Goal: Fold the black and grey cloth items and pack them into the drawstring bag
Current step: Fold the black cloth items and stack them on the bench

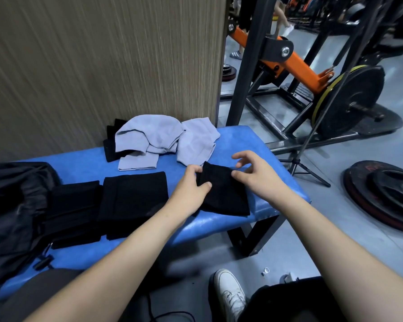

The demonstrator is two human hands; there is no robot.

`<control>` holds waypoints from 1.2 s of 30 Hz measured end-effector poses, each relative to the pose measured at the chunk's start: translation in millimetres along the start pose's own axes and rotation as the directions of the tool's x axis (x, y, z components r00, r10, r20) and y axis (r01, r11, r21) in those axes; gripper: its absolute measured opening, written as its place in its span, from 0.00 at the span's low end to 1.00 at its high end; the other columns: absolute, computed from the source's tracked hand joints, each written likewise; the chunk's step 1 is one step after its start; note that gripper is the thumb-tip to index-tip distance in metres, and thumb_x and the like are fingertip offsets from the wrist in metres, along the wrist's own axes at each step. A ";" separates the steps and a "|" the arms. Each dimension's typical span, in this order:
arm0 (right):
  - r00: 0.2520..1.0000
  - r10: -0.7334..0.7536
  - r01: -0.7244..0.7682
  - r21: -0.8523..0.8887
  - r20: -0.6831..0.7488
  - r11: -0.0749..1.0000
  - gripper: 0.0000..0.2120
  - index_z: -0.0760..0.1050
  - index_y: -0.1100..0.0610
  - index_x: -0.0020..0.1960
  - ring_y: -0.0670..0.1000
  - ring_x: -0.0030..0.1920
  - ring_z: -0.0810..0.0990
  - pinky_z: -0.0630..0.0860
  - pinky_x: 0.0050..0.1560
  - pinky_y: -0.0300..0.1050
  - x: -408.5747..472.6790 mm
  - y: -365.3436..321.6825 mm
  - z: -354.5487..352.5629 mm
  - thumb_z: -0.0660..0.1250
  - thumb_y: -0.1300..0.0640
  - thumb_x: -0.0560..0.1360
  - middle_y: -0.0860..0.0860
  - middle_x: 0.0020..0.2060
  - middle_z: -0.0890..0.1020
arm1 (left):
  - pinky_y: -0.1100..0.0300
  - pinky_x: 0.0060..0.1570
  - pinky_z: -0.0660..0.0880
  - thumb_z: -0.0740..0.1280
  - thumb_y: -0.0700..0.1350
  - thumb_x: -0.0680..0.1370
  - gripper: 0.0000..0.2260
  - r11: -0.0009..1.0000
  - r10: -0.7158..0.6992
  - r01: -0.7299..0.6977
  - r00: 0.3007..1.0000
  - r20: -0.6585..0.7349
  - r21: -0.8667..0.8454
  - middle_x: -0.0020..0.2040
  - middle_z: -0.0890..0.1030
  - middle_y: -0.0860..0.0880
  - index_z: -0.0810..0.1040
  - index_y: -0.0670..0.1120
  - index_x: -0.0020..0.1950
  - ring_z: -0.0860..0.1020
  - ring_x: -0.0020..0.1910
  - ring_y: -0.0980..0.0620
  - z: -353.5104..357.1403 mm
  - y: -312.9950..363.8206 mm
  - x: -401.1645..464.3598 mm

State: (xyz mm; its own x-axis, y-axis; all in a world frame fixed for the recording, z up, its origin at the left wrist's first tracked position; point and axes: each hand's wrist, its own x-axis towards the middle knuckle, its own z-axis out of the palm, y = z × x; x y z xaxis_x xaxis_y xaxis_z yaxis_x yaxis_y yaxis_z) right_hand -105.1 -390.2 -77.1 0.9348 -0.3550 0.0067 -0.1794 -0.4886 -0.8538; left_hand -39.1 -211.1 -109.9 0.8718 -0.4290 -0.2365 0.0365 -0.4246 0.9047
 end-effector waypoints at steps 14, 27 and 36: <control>0.963 0.121 -0.235 0.534 0.239 0.812 0.29 0.67 0.47 0.72 0.51 0.45 0.86 0.82 0.50 0.43 -1.9 -4.7 -9.2 0.70 0.66 0.76 0.50 0.41 0.87 | 0.48 0.56 0.80 0.63 0.38 0.82 0.17 0.943 0.104 -0.111 0.994 -0.038 -0.313 0.56 0.84 0.48 0.69 0.61 0.60 0.83 0.56 0.46 -9.1 23.4 -15.1; 0.988 -0.026 -0.043 0.442 0.150 0.896 0.22 0.74 0.38 0.63 0.53 0.37 0.81 0.75 0.35 0.45 0.2 -39.3 5.5 0.70 0.60 0.78 0.54 0.41 0.85 | 0.49 0.50 0.83 0.65 0.42 0.80 0.14 0.966 0.208 -0.216 0.976 -0.072 -0.144 0.54 0.85 0.45 0.81 0.59 0.59 0.84 0.50 0.44 -49.1 33.6 -36.0; 0.960 -0.163 0.034 0.484 0.228 0.874 0.10 0.77 0.54 0.58 0.49 0.28 0.64 0.58 0.25 0.40 -0.1 -79.3 47.8 0.66 0.65 0.79 0.52 0.34 0.73 | 0.50 0.48 0.81 0.68 0.44 0.79 0.15 0.978 0.189 -0.202 0.967 -0.173 -0.057 0.53 0.85 0.49 0.79 0.64 0.60 0.81 0.41 0.41 -122.0 19.3 -54.4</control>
State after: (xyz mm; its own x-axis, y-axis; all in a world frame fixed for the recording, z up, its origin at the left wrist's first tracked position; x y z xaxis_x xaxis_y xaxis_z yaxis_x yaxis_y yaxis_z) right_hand -76.3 -313.3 -34.4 0.9965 -0.0793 0.0273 0.0231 -0.0534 -0.9983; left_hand -26.2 -98.7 -36.3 0.9339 -0.3575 0.0038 -0.1124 -0.2836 0.9523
